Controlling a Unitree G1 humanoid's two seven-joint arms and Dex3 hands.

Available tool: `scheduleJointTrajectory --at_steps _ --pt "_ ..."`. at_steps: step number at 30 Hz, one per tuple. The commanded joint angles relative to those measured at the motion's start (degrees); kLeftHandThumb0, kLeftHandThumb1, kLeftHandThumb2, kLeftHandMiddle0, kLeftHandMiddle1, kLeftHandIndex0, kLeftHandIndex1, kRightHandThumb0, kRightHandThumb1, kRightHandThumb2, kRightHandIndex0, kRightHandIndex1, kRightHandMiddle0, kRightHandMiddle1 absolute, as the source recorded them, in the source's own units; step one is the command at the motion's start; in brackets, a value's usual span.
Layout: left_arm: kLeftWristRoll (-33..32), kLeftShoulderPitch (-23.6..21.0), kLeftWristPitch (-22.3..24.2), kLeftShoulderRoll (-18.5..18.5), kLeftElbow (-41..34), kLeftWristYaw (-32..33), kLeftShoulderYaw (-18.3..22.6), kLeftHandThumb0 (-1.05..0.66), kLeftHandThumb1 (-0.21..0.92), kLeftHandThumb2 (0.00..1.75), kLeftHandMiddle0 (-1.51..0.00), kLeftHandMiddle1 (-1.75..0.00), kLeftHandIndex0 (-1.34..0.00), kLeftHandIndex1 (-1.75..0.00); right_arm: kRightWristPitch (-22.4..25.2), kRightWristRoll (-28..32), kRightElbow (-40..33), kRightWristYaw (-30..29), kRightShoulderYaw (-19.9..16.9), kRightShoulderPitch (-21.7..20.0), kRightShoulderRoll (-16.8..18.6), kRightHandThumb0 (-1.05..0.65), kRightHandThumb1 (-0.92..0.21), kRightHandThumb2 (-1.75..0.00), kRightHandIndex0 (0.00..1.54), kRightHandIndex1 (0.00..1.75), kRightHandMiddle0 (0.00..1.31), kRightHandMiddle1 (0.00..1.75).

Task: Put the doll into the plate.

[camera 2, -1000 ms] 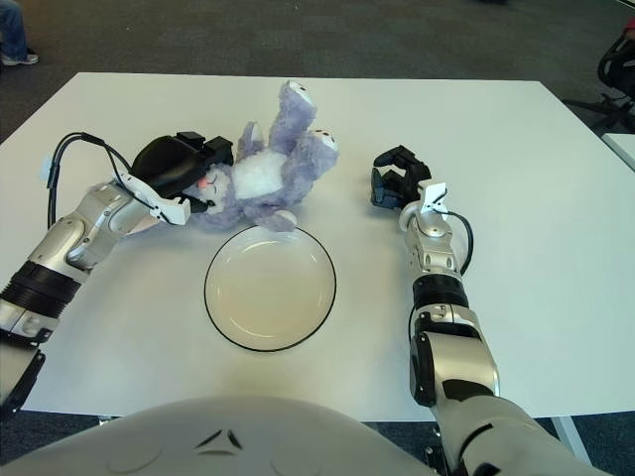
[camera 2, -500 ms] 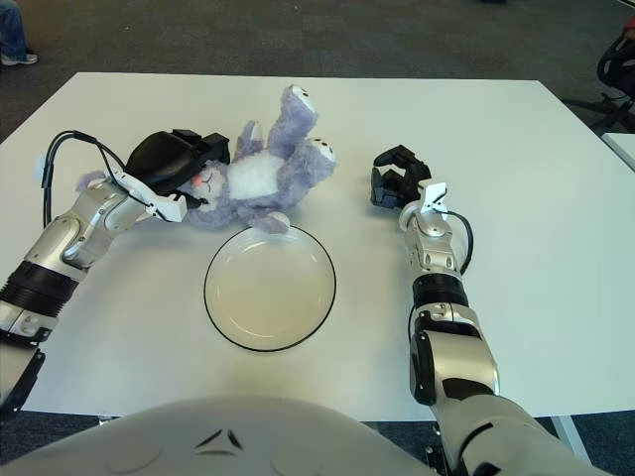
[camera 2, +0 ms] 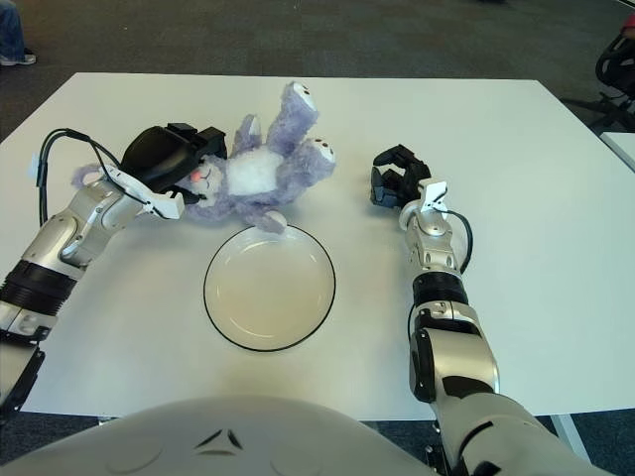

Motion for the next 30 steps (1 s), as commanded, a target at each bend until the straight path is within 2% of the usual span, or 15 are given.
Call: scheduleJointTrajectory --at_steps 1,5,8,16,22,29,30 --pt "0.51 -1.46 -0.31 0.04 0.12 2.44 1.03 -0.01 0.07 1.57 -0.78 -1.75 -0.65 -1.63 3.08 -0.39 3.11 0.28 0.28 2.84 0.14 -0.01 -0.27 -1.34 0.64 1.75 0.48 1.63" --pt "0.72 -1.38 -0.58 -0.14 0.17 4.71 1.48 0.00 -0.03 1.68 -0.88 -1.75 -0.69 -1.63 3.16 -0.44 3.06 0.48 0.36 2.86 0.06 -0.01 -0.27 -1.35 0.65 1.75 0.47 1.64" --pt "0.97 -1.48 -0.72 -0.26 0.45 5.87 1.55 0.00 -0.07 1.72 -0.91 -1.75 -0.71 -1.64 3.06 -0.47 3.39 0.55 0.36 2.73 0.01 -0.01 -0.26 -1.35 0.65 1.75 0.47 1.64" --pt "1.56 -0.60 1.49 -1.51 -2.86 9.11 3.63 0.00 -0.07 1.74 -0.91 -1.75 -0.68 -1.71 2.79 -0.58 3.99 0.70 0.41 2.50 -0.06 -0.01 -0.26 -1.36 0.66 1.75 0.48 1.63" --pt "0.58 0.18 1.46 -2.88 -3.78 12.08 5.22 0.00 -0.06 1.75 -0.90 -1.75 -0.67 -1.74 2.67 -0.57 4.22 0.79 0.48 2.41 -0.17 -0.01 -0.26 -1.36 0.66 1.75 0.48 1.63" --pt "-1.64 1.10 1.58 -4.14 -5.94 12.86 6.89 0.00 -0.10 1.73 -0.93 -1.75 -0.77 -1.57 2.53 -0.52 4.88 1.29 0.64 2.11 -0.38 -0.01 -0.26 -1.35 0.66 1.75 0.48 1.62" --pt "-2.08 1.22 1.57 -4.35 -6.09 12.82 7.06 0.00 -0.06 1.71 -0.88 -1.75 -0.75 -1.61 2.54 -0.51 4.92 1.35 0.66 2.09 -0.41 -0.01 -0.26 -1.35 0.66 1.75 0.48 1.62"
